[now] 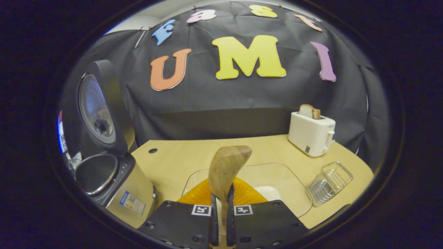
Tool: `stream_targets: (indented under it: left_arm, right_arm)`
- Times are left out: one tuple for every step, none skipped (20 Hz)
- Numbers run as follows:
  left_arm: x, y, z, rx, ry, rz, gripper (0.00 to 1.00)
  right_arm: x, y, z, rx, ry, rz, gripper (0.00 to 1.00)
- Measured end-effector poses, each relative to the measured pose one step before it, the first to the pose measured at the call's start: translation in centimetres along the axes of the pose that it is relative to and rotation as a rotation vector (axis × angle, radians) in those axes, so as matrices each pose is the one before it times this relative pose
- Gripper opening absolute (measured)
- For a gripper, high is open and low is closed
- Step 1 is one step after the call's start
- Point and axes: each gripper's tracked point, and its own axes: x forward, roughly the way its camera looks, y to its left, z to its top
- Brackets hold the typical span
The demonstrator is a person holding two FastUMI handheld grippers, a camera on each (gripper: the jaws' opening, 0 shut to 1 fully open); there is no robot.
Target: Close the left gripper, press the button to open the rice cooker; take a wooden spoon from the chopstick holder with the right hand, scoop a spoonful of rice and pour it into the rice cooker, then put the wooden spoon back into the chopstick holder.
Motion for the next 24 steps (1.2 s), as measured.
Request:
stream_targets:
  left_arm:
    - [0.035,0.01,-0.211,0.00468,0.00812,0.00331,0.97]
    - [0.052,0.042,-0.144,0.0042,0.0039,0.00284,0.98]
    - [0.058,-0.064,-0.074,0.00284,0.002,0.00031,0.98]
    - [0.049,-0.077,-0.02,0.00087,0.00032,-0.00233,0.97]
    - [0.029,-0.121,0.011,-0.00084,-0.00102,-0.00173,0.98]
    - [0.03,-0.009,0.035,-0.00129,-0.00024,-0.00108,0.97]
    - [0.011,0.001,-0.032,-0.00151,-0.00006,-0.00102,0.98]
    - [0.01,0.039,-0.014,-0.00105,0.00071,-0.00102,0.98]
    - [-0.014,0.011,-0.11,-0.00073,0.0026,0.00048,0.98]
    - [0.087,0.058,-0.068,-0.00054,0.0031,0.00093,0.98]
    - [-0.015,-0.095,-0.008,0.00028,0.00212,0.00058,0.97]
    - [0.079,-0.013,-0.049,0.00046,0.0014,0.00037,0.98]
    - [-0.043,0.006,-0.067,0.00029,0.00136,-0.00015,0.98]
    - [0.059,-0.026,-0.053,0.0,0.00192,-0.00027,0.98]
    - [0.08,-0.093,-0.065,0.00117,0.00173,-0.00144,0.98]
    - [0.012,-0.073,-0.018,0.00272,0.00139,-0.00176,0.98]
    - [-0.009,-0.073,-0.024,0.00304,0.00042,-0.00003,0.97]
    - [-0.055,0.048,-0.044,0.00234,0.00009,0.00033,0.98]
    - [0.056,-0.064,0.008,0.00109,-0.00176,-0.00048,0.98]
    - [0.089,-0.028,0.006,0.00079,0.00091,-0.00041,0.98]
    - [0.056,-0.08,-0.099,0.00103,0.0018,0.00034,0.98]
    - [0.026,0.018,-0.075,0.00164,0.00297,-0.00018,0.97]
    - [-0.075,0.071,-0.08,0.00175,0.002,0.00029,0.98]
    - [-0.018,0.067,0.045,0.00172,0.00212,0.0009,0.98]
  right_arm:
    - [-0.171,0.232,0.115,0.02794,0.00536,0.01815,0.09]
    - [-0.076,0.133,0.135,0.029,0.00883,0.01653,0.07]
    - [-0.175,0.378,0.137,0.02924,0.00788,0.02536,0.07]
    - [-0.081,0.14,-0.004,0.02162,0.00323,0.02032,0.09]
    - [-0.069,-0.003,0.189,0.02527,0.00086,0.01553,0.09]
    - [-0.017,-0.212,-0.089,0.03811,0.00596,0.01752,0.07]
    - [0.035,-0.379,0.124,0.04293,0.00394,0.016,0.09]
    - [0.168,-0.384,-0.024,0.04897,0.00679,0.02086,0.09]
    - [0.178,-0.524,0.088,0.04894,0.01438,0.01456,0.07]
    - [0.035,-0.432,0.112,0.05193,0.00949,0.02425,0.09]
    - [0.044,-0.422,0.231,0.05078,0.00969,0.01767,0.09]
    - [-0.148,-0.158,0.212,0.04854,0.00786,0.02729,0.09]
    - [0.033,-0.167,0.322,0.04269,0.00473,0.01969,0.09]
    - [-0.021,-0.379,0.127,0.03421,0.00763,0.01067,0.09]
    - [0.082,-0.294,0.092,0.03176,0.00913,0.00892,0.09]
    - [-0.068,-0.335,0.085,0.02753,0.00392,0.00186,0.07]
    - [-0.006,-0.379,0.292,0.02146,-0.0043,0.00043,0.08]
    - [-0.036,-0.39,0.342,0.01637,-0.00489,-0.00178,0.08]
    - [-0.15,-0.232,0.309,0.02315,-0.00843,0.00475,0.08]
    - [-0.216,-0.273,0.502,0.02972,-0.01296,0.00451,0.09]
    - [-0.217,-0.042,0.421,0.03584,-0.00849,0.01516,0.07]
    - [-0.298,-0.035,0.509,0.03748,-0.00731,0.01749,0.09]
    - [-0.374,-0.097,0.534,0.04327,-0.00943,0.01346,0.09]
    - [-0.306,-0.16,0.591,0.04612,-0.00918,0.01222,0.09]
